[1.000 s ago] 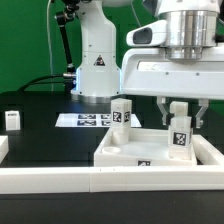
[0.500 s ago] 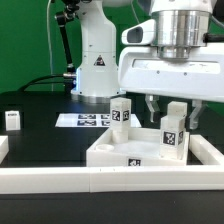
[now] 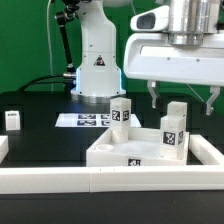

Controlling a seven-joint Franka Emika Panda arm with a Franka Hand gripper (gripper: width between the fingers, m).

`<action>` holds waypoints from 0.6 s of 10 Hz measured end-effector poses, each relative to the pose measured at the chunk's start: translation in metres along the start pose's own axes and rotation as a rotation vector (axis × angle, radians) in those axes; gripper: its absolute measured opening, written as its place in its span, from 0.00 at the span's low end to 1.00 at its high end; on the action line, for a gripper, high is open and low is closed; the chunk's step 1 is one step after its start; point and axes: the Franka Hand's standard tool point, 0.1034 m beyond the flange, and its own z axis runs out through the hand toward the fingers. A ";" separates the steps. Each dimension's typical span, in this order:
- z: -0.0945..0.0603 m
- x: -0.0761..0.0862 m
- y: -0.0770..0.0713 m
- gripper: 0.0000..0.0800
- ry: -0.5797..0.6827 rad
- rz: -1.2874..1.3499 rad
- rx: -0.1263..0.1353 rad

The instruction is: Assemble square table

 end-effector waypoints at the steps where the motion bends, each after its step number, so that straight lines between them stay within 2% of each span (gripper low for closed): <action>1: -0.005 0.002 0.012 0.81 -0.008 -0.061 0.001; 2: -0.006 0.004 0.017 0.81 -0.011 -0.059 -0.001; 6: -0.004 0.003 0.016 0.81 -0.013 -0.060 -0.003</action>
Offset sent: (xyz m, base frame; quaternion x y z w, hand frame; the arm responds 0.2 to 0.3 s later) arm 0.0000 0.0000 0.0000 0.0000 0.0000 0.0000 1.0000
